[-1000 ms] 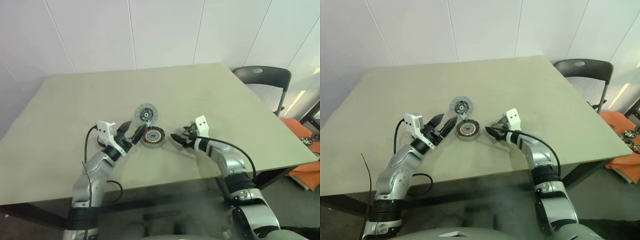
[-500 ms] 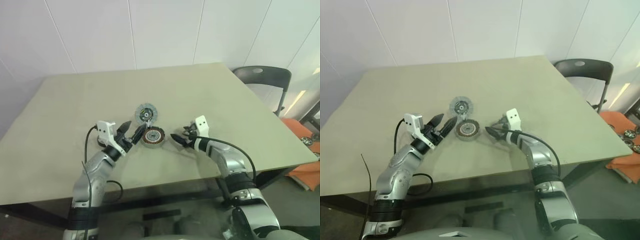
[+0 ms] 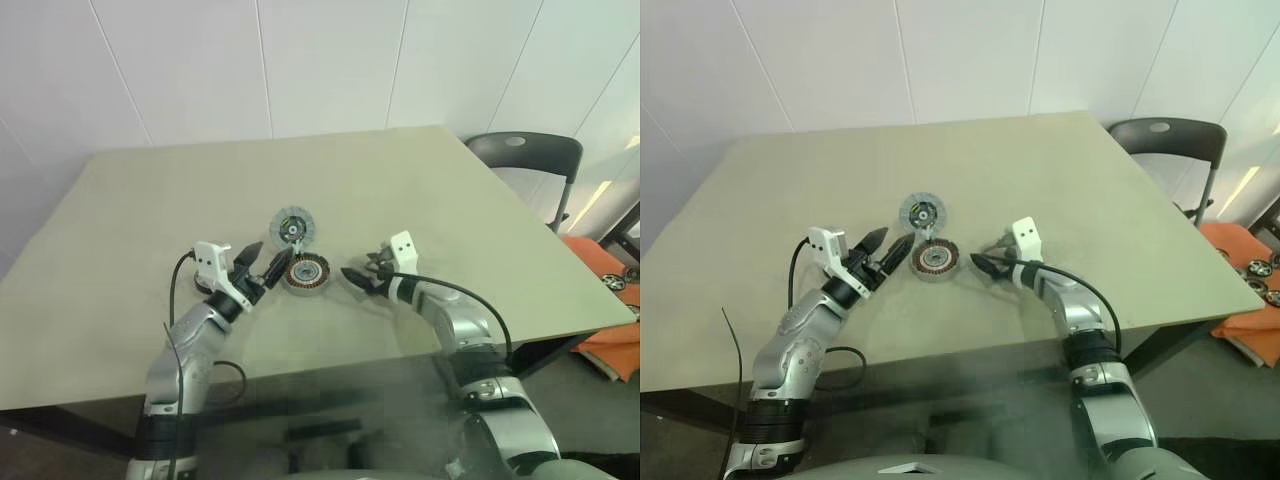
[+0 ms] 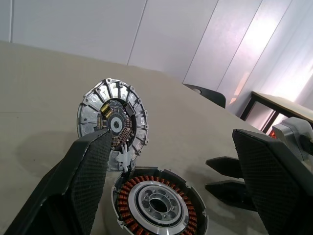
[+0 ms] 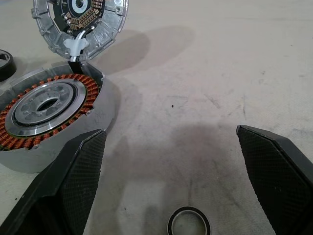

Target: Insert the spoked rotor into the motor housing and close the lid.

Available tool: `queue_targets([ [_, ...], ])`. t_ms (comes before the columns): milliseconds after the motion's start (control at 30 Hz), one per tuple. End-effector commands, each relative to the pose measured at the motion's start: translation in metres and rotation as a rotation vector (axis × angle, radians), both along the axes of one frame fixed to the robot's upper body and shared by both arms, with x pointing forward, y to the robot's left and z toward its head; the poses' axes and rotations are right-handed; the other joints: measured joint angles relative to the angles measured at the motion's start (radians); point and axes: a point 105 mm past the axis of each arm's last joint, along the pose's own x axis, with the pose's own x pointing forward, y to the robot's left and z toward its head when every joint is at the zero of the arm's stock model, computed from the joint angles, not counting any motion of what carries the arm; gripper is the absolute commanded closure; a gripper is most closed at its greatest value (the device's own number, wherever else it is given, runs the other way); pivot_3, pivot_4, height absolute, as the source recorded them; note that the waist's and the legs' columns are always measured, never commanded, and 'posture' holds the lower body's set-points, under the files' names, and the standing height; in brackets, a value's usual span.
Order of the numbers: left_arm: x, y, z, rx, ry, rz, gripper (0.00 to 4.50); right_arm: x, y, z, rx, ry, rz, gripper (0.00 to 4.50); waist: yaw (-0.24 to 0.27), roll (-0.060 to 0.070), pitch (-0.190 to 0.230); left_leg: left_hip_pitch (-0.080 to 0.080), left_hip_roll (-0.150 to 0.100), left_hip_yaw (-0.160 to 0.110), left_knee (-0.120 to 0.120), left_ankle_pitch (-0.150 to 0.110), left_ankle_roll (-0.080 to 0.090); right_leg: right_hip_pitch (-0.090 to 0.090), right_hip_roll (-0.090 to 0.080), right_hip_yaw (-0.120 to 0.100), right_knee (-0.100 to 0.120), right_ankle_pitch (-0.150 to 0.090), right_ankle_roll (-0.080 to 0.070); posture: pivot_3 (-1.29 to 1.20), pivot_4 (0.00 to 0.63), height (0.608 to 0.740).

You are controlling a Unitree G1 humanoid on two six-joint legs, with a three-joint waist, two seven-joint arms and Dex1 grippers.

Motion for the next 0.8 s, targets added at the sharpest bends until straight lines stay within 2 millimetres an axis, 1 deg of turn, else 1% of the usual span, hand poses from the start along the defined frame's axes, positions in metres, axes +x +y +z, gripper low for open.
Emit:
queue_targets([
  [33, 0.0003, -0.0010, 0.0141, 0.000, -0.055, 0.000, 0.32, 0.0053, 0.0018, 0.0153, 0.001, -0.052, 0.010, 0.06, 0.000, 0.000, 0.000, 0.000, 0.000, 0.000, 0.000, 0.000, 0.000, 0.000, 0.000, 0.000, 0.000, 0.000, 0.000, 0.00, 0.000, 0.740],
  [800, 0.0039, -0.0008, 0.0158, 0.004, -0.059, -0.005, 0.32, 0.0075, 0.0023, 0.0152, 0.001, -0.053, 0.002, 0.06, 0.000, 0.000, 0.000, 0.000, 0.000, 0.000, 0.000, 0.000, 0.000, 0.000, 0.000, 0.000, 0.000, 0.000, 0.000, 0.00, 0.000, 0.740],
])
